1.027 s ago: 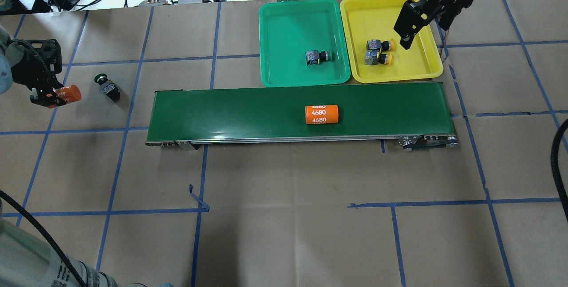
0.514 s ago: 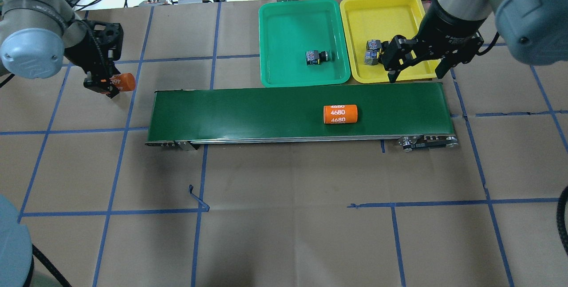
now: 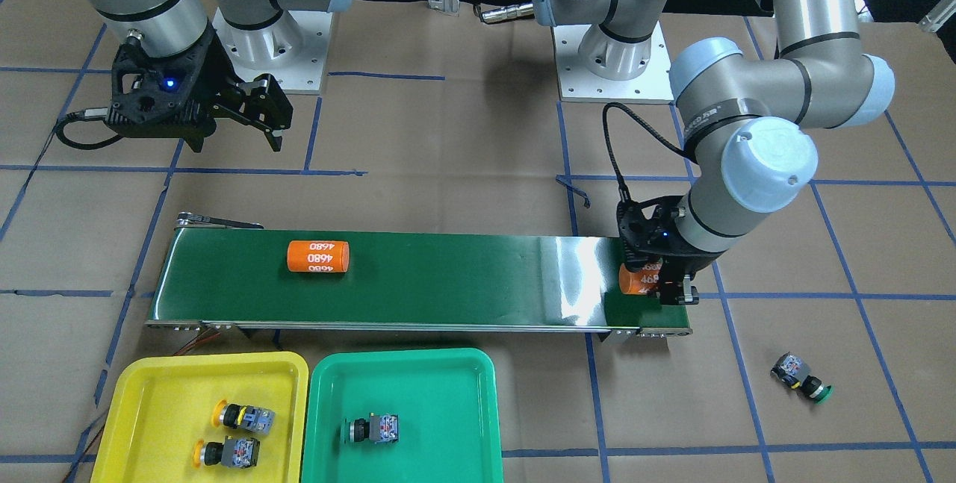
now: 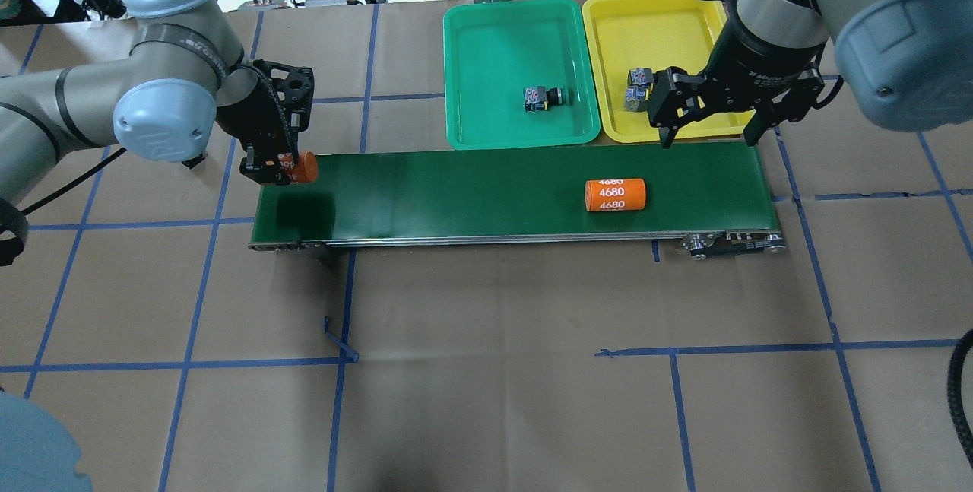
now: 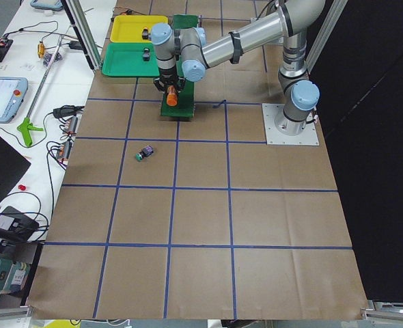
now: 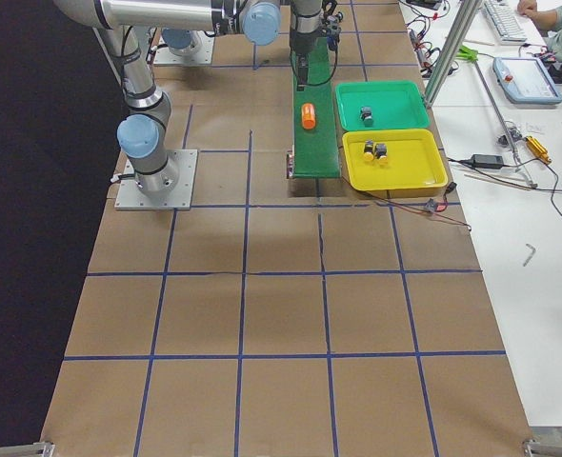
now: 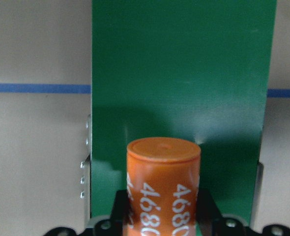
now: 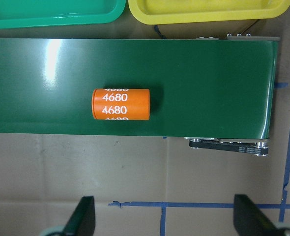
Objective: Sort buttons by color to trays
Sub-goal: 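Lower the orange cylinder onto the belt, open the left gripper and withdraw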
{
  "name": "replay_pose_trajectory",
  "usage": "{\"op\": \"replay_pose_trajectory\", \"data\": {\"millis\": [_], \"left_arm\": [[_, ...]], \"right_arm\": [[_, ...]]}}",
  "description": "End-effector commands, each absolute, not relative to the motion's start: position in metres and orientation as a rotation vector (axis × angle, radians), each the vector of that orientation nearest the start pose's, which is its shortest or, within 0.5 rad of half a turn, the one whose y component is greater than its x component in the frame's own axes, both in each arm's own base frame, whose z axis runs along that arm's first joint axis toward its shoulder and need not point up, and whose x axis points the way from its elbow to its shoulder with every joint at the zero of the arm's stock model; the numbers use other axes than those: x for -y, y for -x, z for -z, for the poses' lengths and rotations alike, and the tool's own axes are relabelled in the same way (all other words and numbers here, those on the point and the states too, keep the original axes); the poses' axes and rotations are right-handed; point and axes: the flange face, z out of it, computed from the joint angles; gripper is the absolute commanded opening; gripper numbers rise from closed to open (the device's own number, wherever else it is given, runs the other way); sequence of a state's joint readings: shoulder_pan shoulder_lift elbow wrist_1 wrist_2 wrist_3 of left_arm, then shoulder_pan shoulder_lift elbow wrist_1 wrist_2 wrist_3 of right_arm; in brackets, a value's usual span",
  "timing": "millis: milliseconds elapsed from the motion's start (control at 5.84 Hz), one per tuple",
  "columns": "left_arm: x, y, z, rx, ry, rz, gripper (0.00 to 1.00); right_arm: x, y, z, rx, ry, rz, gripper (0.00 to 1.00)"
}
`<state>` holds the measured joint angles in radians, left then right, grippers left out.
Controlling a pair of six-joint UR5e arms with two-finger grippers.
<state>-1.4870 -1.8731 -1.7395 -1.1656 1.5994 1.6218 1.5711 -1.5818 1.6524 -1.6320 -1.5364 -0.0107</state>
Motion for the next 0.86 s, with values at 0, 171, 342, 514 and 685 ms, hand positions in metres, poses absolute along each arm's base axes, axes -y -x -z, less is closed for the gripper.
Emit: {"op": "replay_pose_trajectory", "data": {"millis": [0, 171, 342, 514, 685], "left_arm": [[0.56, 0.104, -0.264, -2.306, -2.188, -0.132, 0.0], [0.557, 0.105, -0.259, -2.312, -2.184, -0.135, 0.03], [0.559, 0.103, -0.253, -2.313, -2.182, -0.139, 0.96], [0.562, 0.1, -0.257, -2.312, -2.175, -0.131, 0.98], [0.568, 0.09, -0.272, -2.317, -2.145, -0.106, 0.98]], "right_arm": [[0.486, -0.136, -0.461, -3.106, 0.014, -0.004, 1.0], [0.486, -0.137, -0.461, -3.103, 0.014, -0.004, 1.0], [0.486, -0.137, -0.463, -3.102, -0.002, 0.007, 1.0], [0.491, -0.137, -0.463, -3.107, -0.052, 0.011, 1.0], [0.494, -0.138, -0.473, -3.113, -0.05, 0.047, 1.0]]}}
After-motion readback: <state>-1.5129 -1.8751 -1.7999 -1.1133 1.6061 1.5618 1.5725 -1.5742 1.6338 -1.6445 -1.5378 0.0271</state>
